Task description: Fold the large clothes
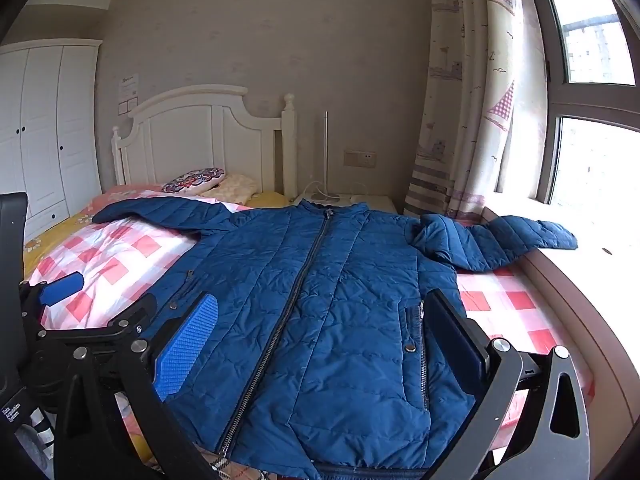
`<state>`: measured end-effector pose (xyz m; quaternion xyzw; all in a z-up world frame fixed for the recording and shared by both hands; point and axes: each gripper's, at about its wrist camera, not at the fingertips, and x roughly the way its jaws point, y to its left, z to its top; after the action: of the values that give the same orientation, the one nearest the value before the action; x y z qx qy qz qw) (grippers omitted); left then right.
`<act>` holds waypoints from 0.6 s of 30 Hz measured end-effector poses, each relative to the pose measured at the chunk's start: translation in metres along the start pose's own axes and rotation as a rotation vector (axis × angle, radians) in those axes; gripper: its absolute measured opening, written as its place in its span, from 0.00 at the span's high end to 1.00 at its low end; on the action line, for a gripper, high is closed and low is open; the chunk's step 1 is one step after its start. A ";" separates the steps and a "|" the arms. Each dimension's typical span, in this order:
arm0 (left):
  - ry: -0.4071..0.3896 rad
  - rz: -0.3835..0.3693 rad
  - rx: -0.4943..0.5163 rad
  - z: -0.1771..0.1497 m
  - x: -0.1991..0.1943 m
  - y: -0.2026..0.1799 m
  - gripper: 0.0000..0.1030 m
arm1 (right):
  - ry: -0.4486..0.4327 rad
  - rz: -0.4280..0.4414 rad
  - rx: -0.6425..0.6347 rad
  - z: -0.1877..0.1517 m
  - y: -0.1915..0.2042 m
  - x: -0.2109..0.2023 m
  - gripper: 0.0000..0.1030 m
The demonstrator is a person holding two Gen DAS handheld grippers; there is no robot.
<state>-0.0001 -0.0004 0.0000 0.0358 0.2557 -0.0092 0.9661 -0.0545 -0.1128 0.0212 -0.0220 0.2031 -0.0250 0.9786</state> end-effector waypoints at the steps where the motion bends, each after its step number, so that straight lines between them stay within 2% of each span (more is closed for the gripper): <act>1: 0.002 -0.007 -0.016 0.000 0.000 0.001 0.02 | 0.000 -0.001 0.001 0.000 0.001 0.001 0.04; 4: 0.003 -0.003 -0.012 0.000 0.000 0.001 0.02 | 0.002 0.013 0.002 0.003 -0.002 -0.011 0.04; 18: 0.006 0.004 -0.016 -0.003 -0.003 0.004 0.02 | 0.012 0.025 0.003 0.001 -0.002 -0.008 0.04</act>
<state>-0.0039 0.0035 -0.0014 0.0288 0.2587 -0.0054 0.9655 -0.0613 -0.1139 0.0256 -0.0181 0.2094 -0.0131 0.9776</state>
